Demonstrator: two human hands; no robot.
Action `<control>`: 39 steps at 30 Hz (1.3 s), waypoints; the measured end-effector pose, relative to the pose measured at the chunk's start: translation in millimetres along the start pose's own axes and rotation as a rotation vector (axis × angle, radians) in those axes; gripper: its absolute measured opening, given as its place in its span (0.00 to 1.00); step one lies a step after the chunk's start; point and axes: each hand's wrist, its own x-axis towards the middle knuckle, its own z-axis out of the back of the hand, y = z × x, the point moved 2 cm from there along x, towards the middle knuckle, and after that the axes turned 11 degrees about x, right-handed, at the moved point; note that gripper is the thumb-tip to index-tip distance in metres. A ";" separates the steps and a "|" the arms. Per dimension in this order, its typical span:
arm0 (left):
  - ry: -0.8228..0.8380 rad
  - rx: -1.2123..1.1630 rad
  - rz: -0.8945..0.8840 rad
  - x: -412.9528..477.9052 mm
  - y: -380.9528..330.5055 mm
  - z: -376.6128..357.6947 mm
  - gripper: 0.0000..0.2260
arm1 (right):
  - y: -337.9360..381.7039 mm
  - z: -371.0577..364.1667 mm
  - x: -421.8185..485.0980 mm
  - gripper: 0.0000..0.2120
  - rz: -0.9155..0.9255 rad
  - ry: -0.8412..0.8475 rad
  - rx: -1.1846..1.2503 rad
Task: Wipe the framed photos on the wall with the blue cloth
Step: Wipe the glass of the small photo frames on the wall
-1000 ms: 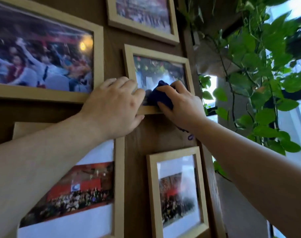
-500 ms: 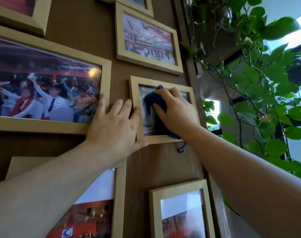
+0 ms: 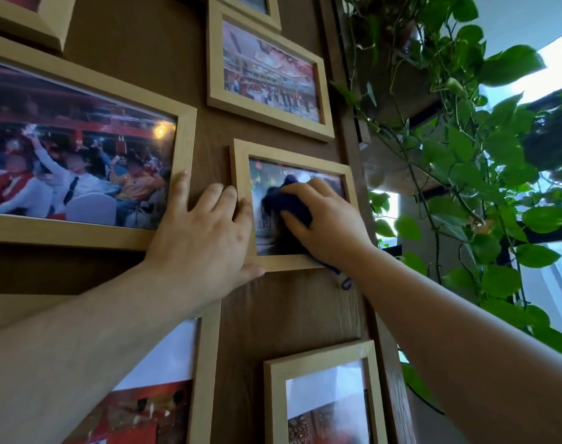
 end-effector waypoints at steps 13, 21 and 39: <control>0.014 -0.011 0.002 -0.7 -0.9 -0.7 0.42 | -56.1 18.9 -36.2 0.17 -0.082 0.051 -0.314; 0.027 0.003 0.014 -1.5 -1.9 2.3 0.41 | 22.7 4.0 -28.6 0.20 0.362 0.213 -0.241; 0.017 -0.018 -0.007 -14.3 6.8 13.9 0.43 | -40.3 38.4 -61.9 0.19 -0.107 0.102 -0.324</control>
